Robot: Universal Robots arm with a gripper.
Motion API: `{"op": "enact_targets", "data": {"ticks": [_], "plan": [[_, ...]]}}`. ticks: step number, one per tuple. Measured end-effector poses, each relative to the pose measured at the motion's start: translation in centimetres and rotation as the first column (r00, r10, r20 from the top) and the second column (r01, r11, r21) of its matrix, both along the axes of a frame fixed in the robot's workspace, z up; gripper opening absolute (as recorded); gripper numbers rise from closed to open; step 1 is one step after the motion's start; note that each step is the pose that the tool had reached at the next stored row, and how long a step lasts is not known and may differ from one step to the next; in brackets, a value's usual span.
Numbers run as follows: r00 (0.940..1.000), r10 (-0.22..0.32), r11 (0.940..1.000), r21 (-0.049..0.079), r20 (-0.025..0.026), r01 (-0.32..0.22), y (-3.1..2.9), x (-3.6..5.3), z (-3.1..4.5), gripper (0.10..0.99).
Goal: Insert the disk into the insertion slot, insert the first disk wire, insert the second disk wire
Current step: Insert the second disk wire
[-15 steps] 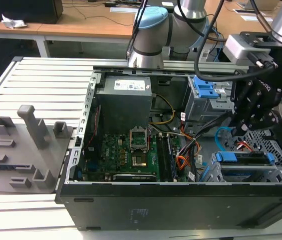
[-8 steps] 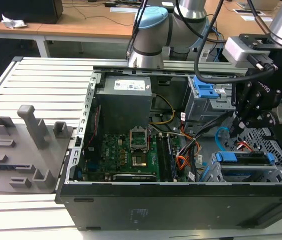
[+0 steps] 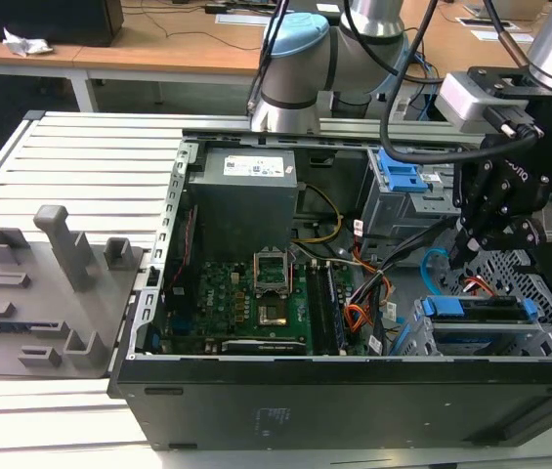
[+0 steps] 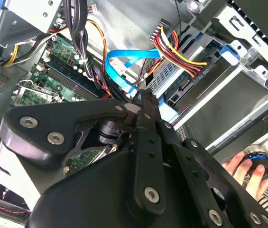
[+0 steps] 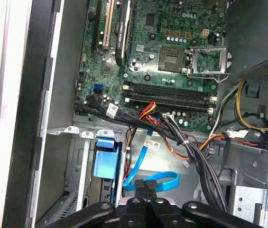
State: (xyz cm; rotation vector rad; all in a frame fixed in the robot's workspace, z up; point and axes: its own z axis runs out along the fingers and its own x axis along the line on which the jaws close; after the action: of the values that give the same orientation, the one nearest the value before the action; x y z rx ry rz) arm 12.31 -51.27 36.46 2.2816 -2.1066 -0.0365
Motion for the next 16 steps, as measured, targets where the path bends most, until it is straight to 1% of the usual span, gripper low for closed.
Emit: {"op": "enact_targets", "data": {"ticks": [1,2,3,6,8,11,12,16], "plan": [[1.0000,0.000,1.0000,0.000,0.0000,0.000,0.00,0.00,0.00,0.173],[1.0000,0.000,1.0000,0.000,0.0000,0.000,0.00,0.00,-0.01,0.173],[1.0000,0.000,1.0000,0.000,0.0000,0.000,0.00,0.00,-0.01,0.239],[1.0000,0.000,0.9999,-0.010,0.0000,0.000,0.00,-0.02,-0.13,0.239],[1.0000,0.002,0.9997,-0.024,0.0000,-0.002,0.00,-0.02,-0.19,0.239],[1.0000,0.002,0.9997,-0.025,0.0000,-0.002,0.00,-0.02,-0.19,0.227],[1.0000,0.002,0.9997,-0.026,0.0000,-0.002,0.00,-0.02,-0.19,0.165],[1.0000,0.003,0.9996,-0.027,0.0000,-0.003,0.00,-0.03,-0.19,0.161]]}}
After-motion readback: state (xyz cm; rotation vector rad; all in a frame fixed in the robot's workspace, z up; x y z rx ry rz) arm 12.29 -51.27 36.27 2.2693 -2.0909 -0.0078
